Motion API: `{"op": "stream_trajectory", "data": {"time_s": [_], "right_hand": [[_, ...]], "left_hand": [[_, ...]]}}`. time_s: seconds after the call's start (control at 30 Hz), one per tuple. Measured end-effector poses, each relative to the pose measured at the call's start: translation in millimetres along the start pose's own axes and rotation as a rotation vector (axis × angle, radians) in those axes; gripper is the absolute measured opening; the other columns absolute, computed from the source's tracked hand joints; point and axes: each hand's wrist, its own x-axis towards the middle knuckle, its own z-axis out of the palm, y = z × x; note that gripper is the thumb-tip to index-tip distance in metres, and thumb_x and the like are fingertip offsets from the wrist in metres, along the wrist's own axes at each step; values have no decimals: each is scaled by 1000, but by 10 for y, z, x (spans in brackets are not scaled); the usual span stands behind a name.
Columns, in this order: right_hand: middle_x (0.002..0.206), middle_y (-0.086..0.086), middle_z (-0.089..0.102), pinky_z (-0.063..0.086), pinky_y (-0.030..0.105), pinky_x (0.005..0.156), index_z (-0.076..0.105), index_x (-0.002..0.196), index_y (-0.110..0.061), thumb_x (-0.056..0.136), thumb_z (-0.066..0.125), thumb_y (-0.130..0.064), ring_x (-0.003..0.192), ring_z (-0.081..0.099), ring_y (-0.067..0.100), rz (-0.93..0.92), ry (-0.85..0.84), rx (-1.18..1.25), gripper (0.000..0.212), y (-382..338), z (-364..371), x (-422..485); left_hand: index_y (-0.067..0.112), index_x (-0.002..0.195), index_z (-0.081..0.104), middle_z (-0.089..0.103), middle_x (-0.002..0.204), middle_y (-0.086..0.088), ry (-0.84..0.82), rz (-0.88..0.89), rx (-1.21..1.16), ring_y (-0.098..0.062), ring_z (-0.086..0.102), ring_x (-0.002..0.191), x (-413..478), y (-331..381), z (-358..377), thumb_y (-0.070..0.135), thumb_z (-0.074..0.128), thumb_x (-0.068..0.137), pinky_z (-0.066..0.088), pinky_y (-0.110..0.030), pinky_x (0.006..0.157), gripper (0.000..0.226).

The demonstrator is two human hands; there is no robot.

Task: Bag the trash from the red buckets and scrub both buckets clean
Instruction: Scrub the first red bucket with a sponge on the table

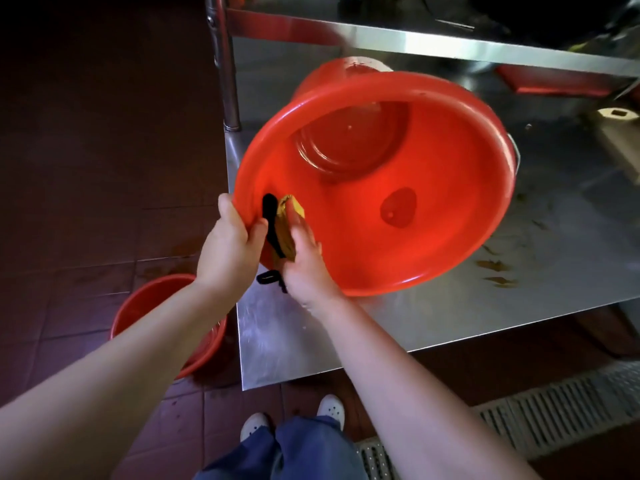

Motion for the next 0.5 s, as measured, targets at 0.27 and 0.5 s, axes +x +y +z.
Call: {"op": "stream_trajectory", "data": {"time_s": [0.27,0.5], "right_hand": [[159,-13,-6,33,44,99,-1,145,-51,89,54,-17,123,35,37,-13,-214,-801,86,273,-570,254],[152,3,21,31,40,97,30,143,-39,85,62,-23,122,36,38,247,-13,-1127,68,461,-924,462]], "left_hand": [[17,97,26,46,64,-1,-34,97,153,-25,49,58,21,95,-144,17,49,91,27,-33,47,23],[16,104,39,54,76,3,21,0,-11,-17,55,66,-40,110,-111,21,59,88,43,-35,56,26]]}}
